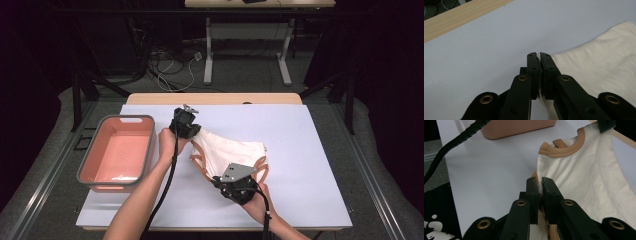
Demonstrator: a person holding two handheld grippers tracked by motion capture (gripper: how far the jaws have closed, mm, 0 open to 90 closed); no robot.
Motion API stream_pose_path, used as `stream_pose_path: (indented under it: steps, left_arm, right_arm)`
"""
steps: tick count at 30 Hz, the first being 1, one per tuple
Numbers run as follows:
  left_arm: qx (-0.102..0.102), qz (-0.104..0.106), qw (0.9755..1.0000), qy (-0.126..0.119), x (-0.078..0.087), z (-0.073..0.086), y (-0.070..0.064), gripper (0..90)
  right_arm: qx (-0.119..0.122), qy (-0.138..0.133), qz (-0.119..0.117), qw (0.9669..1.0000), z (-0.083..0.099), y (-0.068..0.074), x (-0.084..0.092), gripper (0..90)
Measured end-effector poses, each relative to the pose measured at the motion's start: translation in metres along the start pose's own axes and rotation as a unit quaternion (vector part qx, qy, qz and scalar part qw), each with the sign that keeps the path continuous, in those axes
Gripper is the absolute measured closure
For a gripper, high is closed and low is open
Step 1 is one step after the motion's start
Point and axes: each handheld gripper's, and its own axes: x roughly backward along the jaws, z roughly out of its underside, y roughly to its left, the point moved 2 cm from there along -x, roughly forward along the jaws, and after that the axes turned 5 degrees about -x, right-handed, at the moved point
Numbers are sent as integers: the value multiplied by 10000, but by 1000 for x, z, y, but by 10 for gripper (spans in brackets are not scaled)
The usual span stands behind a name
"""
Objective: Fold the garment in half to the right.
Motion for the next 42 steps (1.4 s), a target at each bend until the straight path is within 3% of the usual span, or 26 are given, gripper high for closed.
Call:
stream_pose_path:
  steps: [14,31,42]
  left_arm:
    - [-113,-166,9998,23,10,-14,2,867]
    - [-304,64,9993,-190,-4,-33,-23,863]
    - [-311,252,9988,-292,-17,-38,-40,863]
  right_arm:
    - [97,-227,2,9997,-14,11,-10,846]
    - [-59,-234,232,9994,2,0,10,846]
    - [-98,-179,310,9993,12,-4,24,846]
